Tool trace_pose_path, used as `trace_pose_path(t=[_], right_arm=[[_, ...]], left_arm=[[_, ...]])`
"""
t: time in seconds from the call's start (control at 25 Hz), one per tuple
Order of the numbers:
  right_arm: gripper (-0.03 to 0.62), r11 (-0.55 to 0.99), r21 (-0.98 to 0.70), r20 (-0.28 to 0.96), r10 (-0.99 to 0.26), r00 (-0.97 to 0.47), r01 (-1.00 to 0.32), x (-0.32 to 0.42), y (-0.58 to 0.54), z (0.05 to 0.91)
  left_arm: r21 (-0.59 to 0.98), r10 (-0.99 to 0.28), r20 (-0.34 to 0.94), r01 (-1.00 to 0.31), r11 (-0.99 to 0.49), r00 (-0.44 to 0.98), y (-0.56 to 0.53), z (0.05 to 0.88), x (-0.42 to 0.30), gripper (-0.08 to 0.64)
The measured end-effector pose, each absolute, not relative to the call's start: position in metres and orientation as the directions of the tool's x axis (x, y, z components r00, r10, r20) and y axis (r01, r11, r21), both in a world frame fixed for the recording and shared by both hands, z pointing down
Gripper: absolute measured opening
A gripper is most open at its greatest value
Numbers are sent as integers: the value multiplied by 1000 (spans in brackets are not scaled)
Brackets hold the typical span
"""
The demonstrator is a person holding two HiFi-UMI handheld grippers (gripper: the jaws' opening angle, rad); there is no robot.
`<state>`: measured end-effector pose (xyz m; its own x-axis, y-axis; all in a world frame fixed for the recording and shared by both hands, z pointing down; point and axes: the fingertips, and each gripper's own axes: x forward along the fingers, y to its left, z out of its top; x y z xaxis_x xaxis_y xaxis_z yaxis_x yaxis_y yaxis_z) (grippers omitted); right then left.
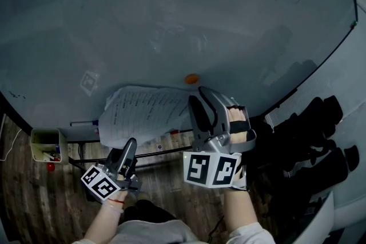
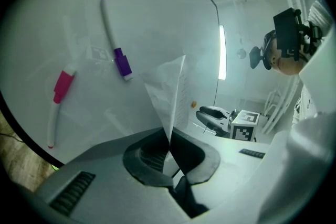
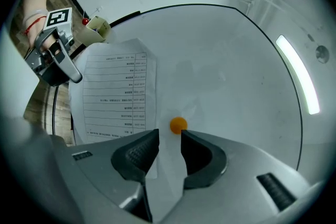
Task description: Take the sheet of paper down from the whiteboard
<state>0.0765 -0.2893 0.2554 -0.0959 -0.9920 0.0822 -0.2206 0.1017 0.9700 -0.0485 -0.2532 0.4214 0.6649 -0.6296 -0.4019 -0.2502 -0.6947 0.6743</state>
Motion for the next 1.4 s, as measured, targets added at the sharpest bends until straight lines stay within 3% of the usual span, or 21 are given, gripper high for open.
trace_pose_path(t=[0.36, 0.76, 1.4], right_arm=[[41, 157, 916, 113, -984, -137, -370, 78, -268, 281], [25, 281, 767, 169, -956, -241, -577, 70, -243, 316], [21, 409, 594, 200, -909, -365, -693, 83, -160, 359]], left_arm=[[645, -603, -404, -253, -721, 688, -237, 410, -48, 15], [537, -594, -352, -363, -761, 723, -215, 401, -54, 15], [518, -628, -308, -428, -741, 714, -130, 409, -46, 14]])
